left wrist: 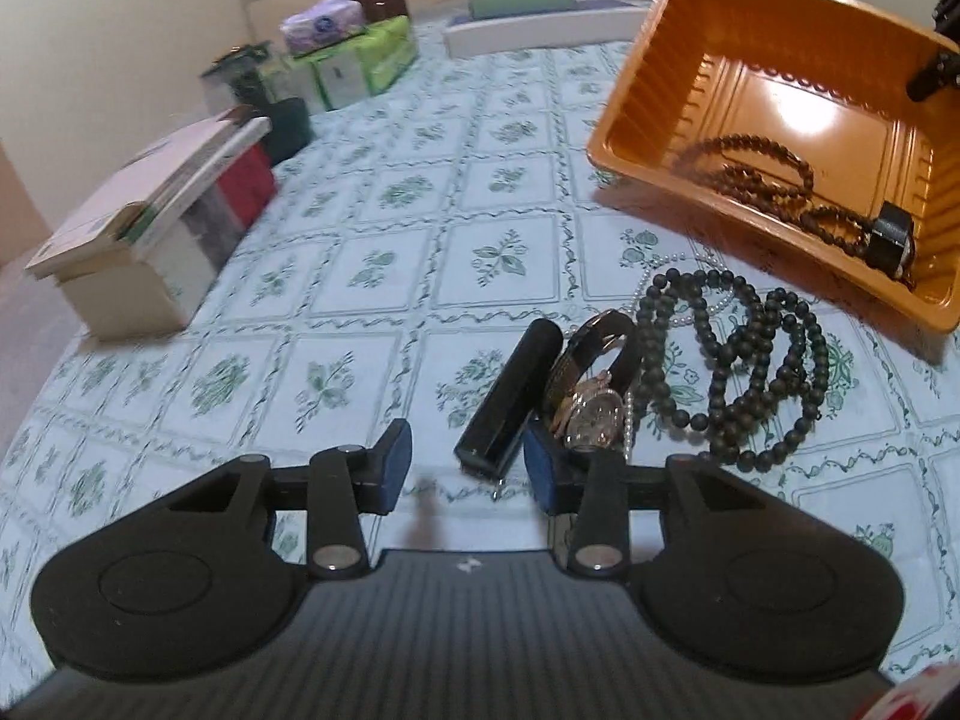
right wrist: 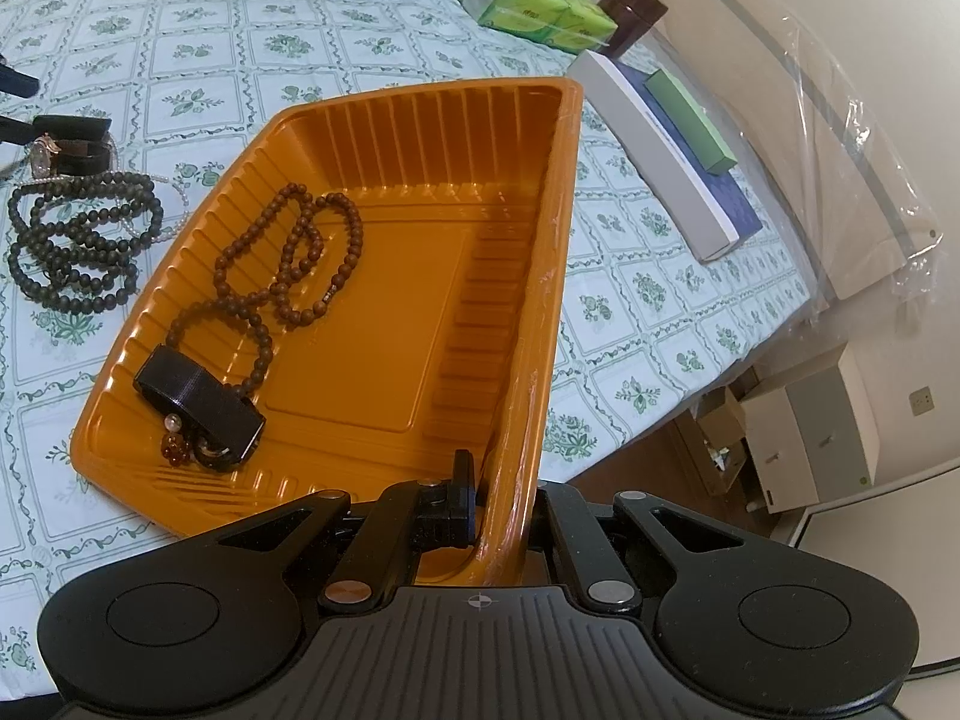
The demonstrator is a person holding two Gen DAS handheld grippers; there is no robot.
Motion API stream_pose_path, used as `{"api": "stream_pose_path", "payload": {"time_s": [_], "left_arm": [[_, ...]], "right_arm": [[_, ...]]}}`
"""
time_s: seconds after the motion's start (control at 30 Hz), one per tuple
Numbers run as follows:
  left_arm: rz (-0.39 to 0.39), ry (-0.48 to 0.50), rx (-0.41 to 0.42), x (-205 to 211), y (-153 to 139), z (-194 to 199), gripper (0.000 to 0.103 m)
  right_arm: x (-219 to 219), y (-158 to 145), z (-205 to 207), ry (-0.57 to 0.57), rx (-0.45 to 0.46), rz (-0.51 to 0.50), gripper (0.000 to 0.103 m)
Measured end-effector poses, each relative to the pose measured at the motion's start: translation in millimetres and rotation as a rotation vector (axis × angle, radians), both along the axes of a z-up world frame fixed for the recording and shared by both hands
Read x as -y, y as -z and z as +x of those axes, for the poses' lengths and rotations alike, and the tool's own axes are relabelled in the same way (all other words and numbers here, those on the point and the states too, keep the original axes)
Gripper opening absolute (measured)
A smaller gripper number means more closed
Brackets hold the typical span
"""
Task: Organize jewelry
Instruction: 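Grasp the black cylindrical item from the pile with the left gripper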
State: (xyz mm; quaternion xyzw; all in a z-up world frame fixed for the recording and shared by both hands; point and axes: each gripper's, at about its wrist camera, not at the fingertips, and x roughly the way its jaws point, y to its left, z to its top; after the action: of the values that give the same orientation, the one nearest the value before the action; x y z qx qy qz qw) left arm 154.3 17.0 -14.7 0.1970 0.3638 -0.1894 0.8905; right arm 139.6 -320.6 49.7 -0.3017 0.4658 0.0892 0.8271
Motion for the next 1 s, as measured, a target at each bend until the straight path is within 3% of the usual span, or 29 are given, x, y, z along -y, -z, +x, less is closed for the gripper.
{"api": "stream_pose_path", "payload": {"time_s": [0.3, 0.43, 0.77, 1.0], "left_arm": [[-0.01, 0.099, -0.081, 3.5, 7.0, 28.9, 0.032], [-0.004, 0.122, -0.125, 5.5, 10.5, 34.2, 0.022], [-0.084, -0.011, -0.109, -24.5, -16.0, 39.1, 0.017], [-0.14, -0.046, -0.054, -24.2, -44.5, 34.6, 0.017]], "right_arm": [[0.5, 0.3, 1.6, 0.004, -0.004, -0.002, 0.003], [0.8, 0.6, 1.8, 0.005, -0.005, -0.001, 0.003], [1.1, 1.0, 1.7, 0.005, -0.004, -0.001, 0.003], [1.3, 1.3, 1.7, 0.005, -0.005, -0.001, 0.003]]}}
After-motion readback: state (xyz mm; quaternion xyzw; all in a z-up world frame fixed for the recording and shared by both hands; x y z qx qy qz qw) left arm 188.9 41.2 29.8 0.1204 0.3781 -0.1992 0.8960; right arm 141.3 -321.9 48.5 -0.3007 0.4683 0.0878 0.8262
